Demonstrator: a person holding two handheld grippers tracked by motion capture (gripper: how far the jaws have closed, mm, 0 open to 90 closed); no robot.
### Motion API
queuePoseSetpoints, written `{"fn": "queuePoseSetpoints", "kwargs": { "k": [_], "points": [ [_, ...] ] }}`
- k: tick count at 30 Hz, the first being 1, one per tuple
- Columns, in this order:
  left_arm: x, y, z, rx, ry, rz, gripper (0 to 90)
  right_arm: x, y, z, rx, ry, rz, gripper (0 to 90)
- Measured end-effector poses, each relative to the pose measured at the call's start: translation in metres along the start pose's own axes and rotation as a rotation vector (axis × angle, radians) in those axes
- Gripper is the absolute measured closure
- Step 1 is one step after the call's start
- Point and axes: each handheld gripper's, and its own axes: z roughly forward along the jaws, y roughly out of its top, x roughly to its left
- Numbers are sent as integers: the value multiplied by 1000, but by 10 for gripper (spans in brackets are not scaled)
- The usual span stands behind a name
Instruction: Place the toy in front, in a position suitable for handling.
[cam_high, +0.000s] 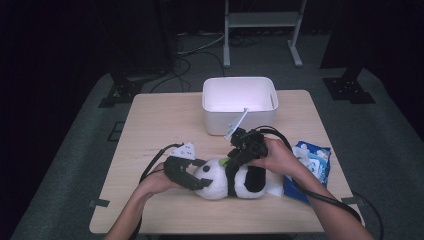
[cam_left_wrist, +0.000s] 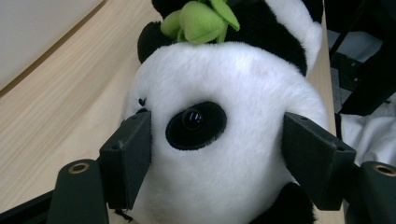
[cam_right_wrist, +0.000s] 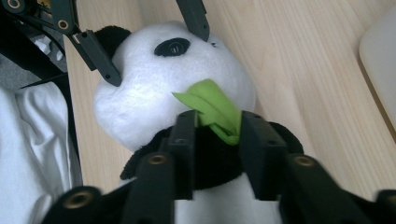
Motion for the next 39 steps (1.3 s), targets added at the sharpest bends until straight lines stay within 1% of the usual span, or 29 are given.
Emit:
{"fn": "queuePoseSetpoints", "kwargs": {
  "k": [2,3,4,5,6,7,9,10,11,12,13,15,19,21,23,26,27,28,30,31,33,35,37,39],
  "points": [
    [-1,0,-2,3,-15,0,262,1,-1,-1,-3,8,1,741],
    [-1,0,-2,3,-15,0,257,1,-2,-1,-6,13,-1,768],
    [-1,1,-5,1,-32,-9,250,2,-3,-2,-9,15,-5,779],
    [-1,2,-7,-1,-41,-16,242,2,-4,-2,-12,24,-7,792],
    [-1,2,-7,-1,-41,-16,238,3,-5,-3,-9,39,-11,799],
    [0,3,-10,-21,-49,-30,238,4,-6,-4,-10,45,-16,800],
    [2,3,-12,-31,-42,-41,238,5,-7,-6,-8,58,-18,801],
    [2,3,-11,-31,-40,-46,239,5,-8,-7,-9,59,-21,794],
    [3,3,-11,-25,-39,-47,239,5,-8,-7,-9,55,-20,760],
    [3,3,-9,-20,-43,-47,240,5,-8,-7,-7,43,-16,698],
    [2,3,-7,-18,-43,-46,240,5,-8,-6,-2,30,-7,680],
    [2,2,-4,-6,-46,-36,240,3,-8,-4,-10,31,-9,628],
    [-1,1,-2,-2,-48,-28,243,1,-8,2,-17,55,12,614],
    [-2,1,-2,5,-44,-24,242,3,-8,6,-16,65,11,646],
    [-4,0,-3,5,-44,-21,240,5,-7,8,-22,62,-1,700],
    [-3,0,-5,-6,-51,-32,229,7,-8,5,-37,52,-16,803],
    [-2,0,-6,-17,-51,-39,225,7,-8,3,-52,49,-22,856],
    [-1,0,-7,-29,-51,-53,221,7,-9,1,-66,54,-18,856],
    [0,1,-9,-36,-52,-59,219,6,-10,-3,-64,50,-17,859],
    [2,2,-10,-57,-41,-71,216,6,-11,-4,-66,54,-18,860],
    [4,4,-11,-71,-30,-86,200,6,-13,-5,-73,65,-23,861],
    [6,5,-11,-71,-14,-93,193,8,-14,-7,-79,70,-22,865],
    [8,6,-10,-69,-5,-105,180,10,-17,-8,-88,87,-25,865],
    [8,6,-8,-63,4,-112,159,12,-19,-10,-91,86,-27,865]
  ]
}}
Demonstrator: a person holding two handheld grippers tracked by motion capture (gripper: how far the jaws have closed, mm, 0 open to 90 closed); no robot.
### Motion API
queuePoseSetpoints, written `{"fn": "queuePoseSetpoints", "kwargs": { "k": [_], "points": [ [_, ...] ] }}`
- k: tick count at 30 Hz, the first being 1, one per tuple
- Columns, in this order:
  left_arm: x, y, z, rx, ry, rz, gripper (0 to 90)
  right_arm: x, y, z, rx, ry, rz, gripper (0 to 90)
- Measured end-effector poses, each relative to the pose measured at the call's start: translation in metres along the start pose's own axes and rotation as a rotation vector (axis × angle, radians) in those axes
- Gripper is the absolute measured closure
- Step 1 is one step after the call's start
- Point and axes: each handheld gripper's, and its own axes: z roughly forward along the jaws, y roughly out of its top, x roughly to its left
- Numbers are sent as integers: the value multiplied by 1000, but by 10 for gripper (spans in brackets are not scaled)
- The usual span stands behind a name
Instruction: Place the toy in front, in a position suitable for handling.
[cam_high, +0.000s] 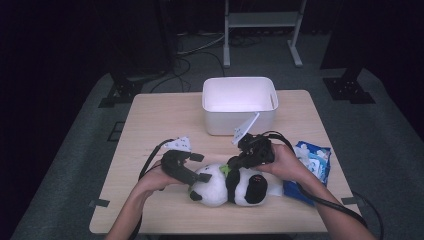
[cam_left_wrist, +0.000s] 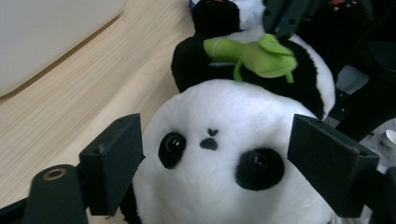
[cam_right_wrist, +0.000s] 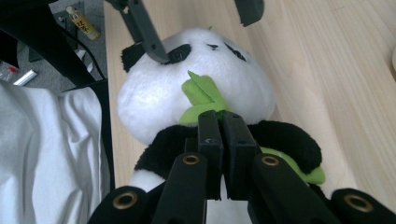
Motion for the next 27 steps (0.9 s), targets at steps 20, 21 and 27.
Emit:
{"fn": "queuePoseSetpoints", "kwargs": {
  "k": [20,21,27],
  "points": [
    [-12,-1,18,38,-62,47,169,9,-25,-10,-47,54,40,806],
    [-13,-1,18,30,-65,45,169,8,-25,-11,-40,57,52,752],
    [-16,1,6,-4,-70,52,168,1,-27,-17,-48,21,72,697]
  ]
}}
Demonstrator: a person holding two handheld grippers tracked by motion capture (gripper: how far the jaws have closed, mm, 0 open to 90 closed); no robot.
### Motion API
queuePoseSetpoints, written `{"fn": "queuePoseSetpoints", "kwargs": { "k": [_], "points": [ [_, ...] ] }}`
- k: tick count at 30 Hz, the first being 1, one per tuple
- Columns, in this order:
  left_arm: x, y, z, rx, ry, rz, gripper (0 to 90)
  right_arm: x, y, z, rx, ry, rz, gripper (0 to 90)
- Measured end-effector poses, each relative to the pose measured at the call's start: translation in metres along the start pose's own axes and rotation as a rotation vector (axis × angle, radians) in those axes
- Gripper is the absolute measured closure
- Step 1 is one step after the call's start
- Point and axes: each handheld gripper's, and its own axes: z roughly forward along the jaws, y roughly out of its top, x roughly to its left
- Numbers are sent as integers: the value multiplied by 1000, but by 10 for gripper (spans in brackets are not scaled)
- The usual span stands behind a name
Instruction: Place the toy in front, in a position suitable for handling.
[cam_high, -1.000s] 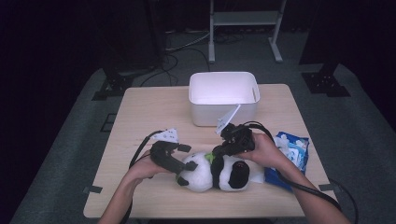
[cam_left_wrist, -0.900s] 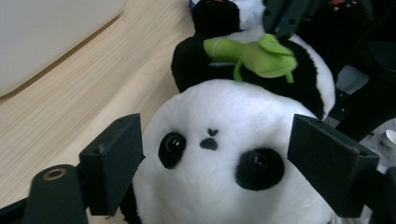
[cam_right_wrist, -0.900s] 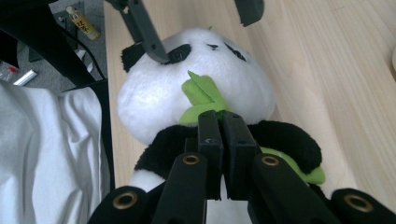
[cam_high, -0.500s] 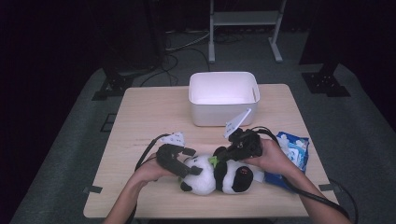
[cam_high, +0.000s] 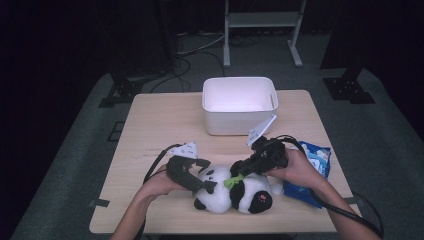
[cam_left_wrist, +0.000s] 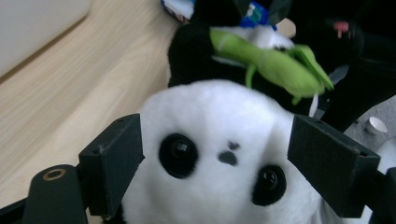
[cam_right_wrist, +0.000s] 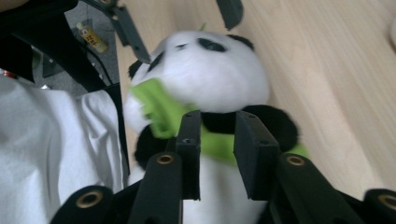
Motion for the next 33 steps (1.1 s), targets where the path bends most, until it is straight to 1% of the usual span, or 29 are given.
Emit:
{"fn": "queuePoseSetpoints", "kwargs": {
  "k": [2,3,4,6,7,11,14,16,17,18,19,20,22,24,25,28,29,33],
  "points": [
    [-1,0,-3,-11,6,2,168,-3,0,-1,-6,-6,4,694],
    [-1,0,-4,-11,6,5,168,-4,0,-2,-6,-14,9,678],
    [-1,-1,-4,-12,8,6,168,-5,0,-2,-12,-20,14,674],
    [-1,-2,-5,-7,9,9,168,-7,0,-3,-17,-16,16,669],
    [0,-3,-6,-2,12,14,168,-9,-1,-2,-14,-24,20,652],
    [2,-5,-11,-23,22,3,168,-15,0,-4,-25,-43,32,629],
    [4,-7,-16,-29,32,2,167,-23,1,-7,-39,-57,45,596],
    [5,-8,-18,-33,40,1,160,-28,3,-10,-35,-76,50,559],
    [6,-9,-21,-32,54,-2,155,-30,4,-11,-36,-84,65,546],
    [6,-10,-22,-33,62,-3,156,-33,5,-13,-39,-85,64,539],
    [7,-11,-23,-33,66,-4,156,-35,6,-14,-40,-90,71,521],
    [7,-12,-25,-32,70,-7,155,-38,7,-15,-40,-99,67,508],
    [8,-14,-27,-34,74,-22,149,-42,9,-18,-41,-105,68,504],
    [8,-16,-30,-26,84,-18,149,-47,10,-19,-47,-107,78,496],
    [9,-17,-32,-26,91,-22,148,-48,11,-20,-47,-105,86,486],
    [11,-22,-36,-26,119,-32,133,-52,13,-21,-39,-123,84,453],
    [12,-24,-38,-23,129,-32,133,-53,14,-21,-38,-125,85,446],
    [16,-31,-49,-32,158,-56,131,-55,17,-22,-31,-124,89,427]
  ]
}}
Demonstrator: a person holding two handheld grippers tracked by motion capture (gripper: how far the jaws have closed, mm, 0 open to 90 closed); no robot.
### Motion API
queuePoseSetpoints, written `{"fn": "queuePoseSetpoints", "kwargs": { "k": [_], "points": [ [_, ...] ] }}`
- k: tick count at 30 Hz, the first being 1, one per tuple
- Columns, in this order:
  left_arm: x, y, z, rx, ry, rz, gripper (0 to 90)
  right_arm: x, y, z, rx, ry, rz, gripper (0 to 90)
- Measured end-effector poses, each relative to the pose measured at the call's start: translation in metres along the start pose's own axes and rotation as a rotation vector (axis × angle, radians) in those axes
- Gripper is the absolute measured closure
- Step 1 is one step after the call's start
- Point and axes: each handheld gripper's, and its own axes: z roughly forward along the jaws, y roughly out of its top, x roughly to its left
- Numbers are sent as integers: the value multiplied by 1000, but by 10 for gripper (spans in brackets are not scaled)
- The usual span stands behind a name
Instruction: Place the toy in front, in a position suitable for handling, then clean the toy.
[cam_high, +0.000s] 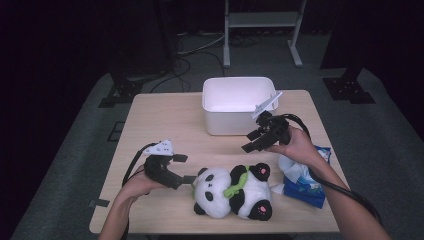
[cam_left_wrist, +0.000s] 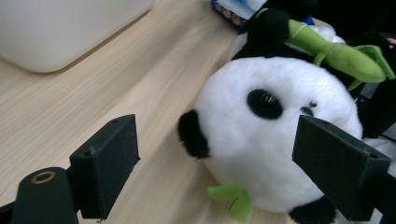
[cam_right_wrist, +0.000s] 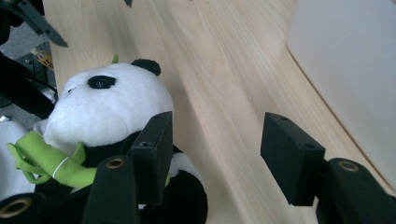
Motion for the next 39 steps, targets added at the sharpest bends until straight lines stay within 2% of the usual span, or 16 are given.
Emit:
{"fn": "queuePoseSetpoints", "kwargs": {
  "k": [7,12,16,26,29,32,39],
  "points": [
    [8,-10,-15,-9,58,-38,120,-2,6,-4,-7,-12,-9,422],
    [11,-15,-21,6,89,-36,115,-7,13,-7,-16,-25,-5,422],
    [13,-19,-25,-6,97,-54,115,-12,20,-5,-19,-34,-13,421],
    [15,-21,-32,-4,118,-51,110,-30,36,2,-13,-45,-9,431],
    [15,-22,-32,-9,117,-61,110,-34,40,3,-20,-48,-2,437],
    [16,-23,-31,-2,116,-65,110,-37,45,4,-18,-57,-19,447],
    [18,-25,-28,7,107,-68,110,-48,55,7,6,-81,-16,463]
  ]
}}
